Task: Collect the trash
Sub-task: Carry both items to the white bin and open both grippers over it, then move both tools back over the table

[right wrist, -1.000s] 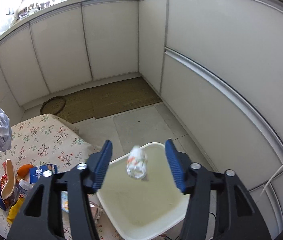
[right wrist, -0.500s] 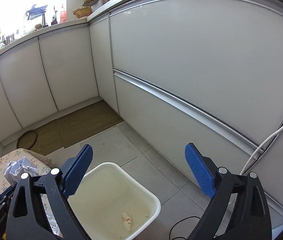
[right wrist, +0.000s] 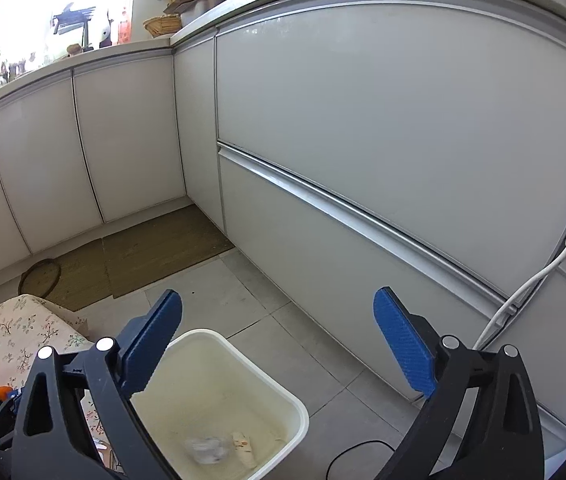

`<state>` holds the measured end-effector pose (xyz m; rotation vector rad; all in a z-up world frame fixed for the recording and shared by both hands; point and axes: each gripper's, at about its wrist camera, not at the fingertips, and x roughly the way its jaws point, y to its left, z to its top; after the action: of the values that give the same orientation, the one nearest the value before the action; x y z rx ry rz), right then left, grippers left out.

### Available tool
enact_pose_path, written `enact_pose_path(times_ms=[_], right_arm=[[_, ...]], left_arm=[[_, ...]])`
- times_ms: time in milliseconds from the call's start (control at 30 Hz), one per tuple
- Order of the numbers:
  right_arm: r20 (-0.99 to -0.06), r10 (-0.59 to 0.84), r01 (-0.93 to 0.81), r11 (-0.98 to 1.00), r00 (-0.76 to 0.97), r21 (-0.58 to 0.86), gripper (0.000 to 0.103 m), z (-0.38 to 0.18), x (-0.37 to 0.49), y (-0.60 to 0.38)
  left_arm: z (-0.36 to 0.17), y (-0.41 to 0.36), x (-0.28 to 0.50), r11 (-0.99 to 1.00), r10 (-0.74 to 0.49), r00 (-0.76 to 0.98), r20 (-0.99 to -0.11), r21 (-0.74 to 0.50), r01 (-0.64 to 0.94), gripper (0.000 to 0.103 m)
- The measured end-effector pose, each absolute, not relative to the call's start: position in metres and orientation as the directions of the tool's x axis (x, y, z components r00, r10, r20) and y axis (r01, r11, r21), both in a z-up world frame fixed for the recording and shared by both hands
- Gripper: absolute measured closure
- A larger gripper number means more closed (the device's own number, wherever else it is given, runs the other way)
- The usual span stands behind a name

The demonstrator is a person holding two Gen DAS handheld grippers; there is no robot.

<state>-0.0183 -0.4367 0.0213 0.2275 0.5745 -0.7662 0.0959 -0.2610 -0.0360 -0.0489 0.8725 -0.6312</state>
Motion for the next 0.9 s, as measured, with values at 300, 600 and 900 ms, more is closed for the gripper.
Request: enact_pose_path(times_ms=[300,600,900], right_arm=[[-0.514,-0.598,0.65,0.753,0.615,-0.099,0.007,0.022,-0.001,-0.393],[-0.5,-0.553,0.573,0.809,0.666,-0.131,0.007,0.022,0.015,-0.348],[-0.509,-0.477,0.476,0.868,0.717,-0.142,0.007,0.021,0.039,-0.296]], left_arm=[[-0.009,-0.223,0.091,0.932,-0.35,0.667,-0.658,-0.174,0.317,0.007],[-0.002,-0.178,0.094,0.968,-0.25,0.703,-0.666,-0.152,0.2,0.007],[-0.002,-0.122,0.098,0.986,-0.164,0.717,-0.678,-0.138,0.096,0.007]])
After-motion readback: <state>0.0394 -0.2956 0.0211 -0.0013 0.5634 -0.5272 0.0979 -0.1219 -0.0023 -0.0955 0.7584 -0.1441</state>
